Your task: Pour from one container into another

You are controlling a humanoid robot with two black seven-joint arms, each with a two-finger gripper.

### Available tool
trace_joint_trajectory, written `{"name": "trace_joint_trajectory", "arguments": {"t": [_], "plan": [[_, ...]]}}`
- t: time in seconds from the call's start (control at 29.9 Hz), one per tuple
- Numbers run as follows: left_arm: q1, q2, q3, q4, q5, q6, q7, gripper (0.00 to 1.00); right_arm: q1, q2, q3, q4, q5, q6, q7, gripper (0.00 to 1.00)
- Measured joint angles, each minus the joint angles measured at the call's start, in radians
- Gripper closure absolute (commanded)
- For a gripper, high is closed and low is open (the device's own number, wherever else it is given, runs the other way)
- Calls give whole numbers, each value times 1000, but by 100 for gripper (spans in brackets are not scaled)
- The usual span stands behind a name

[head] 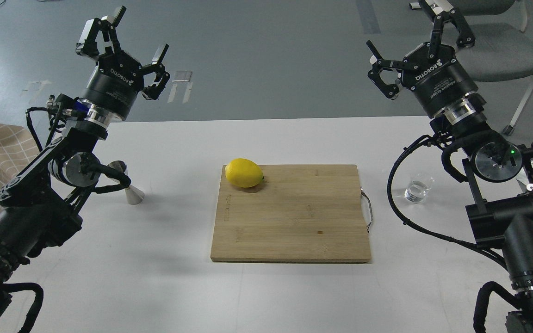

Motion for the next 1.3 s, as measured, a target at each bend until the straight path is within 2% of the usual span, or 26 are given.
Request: {"name": "trace_joint_trajectory", "arguments": {"t": [0.8, 0.87, 1.0, 1.07, 1.3], "plan": [[-14, 21, -26, 1, 0, 0, 0, 2, 4, 0, -2, -2, 0, 0, 0, 0], [-17, 21, -26, 1, 0, 0, 26, 2, 6, 0, -2, -2, 0, 0, 0, 0], [-28, 21, -26, 6, 0, 0, 125, 2, 17, 0, -1, -3, -1, 0, 0, 0], [-28, 22, -26, 6, -2, 0, 161, 2, 18, 0, -1, -3, -2, 0, 0, 0], [-28, 22, -26, 7, -45, 0, 210, 2, 17, 0, -2, -3, -2, 0, 0, 0]]}}
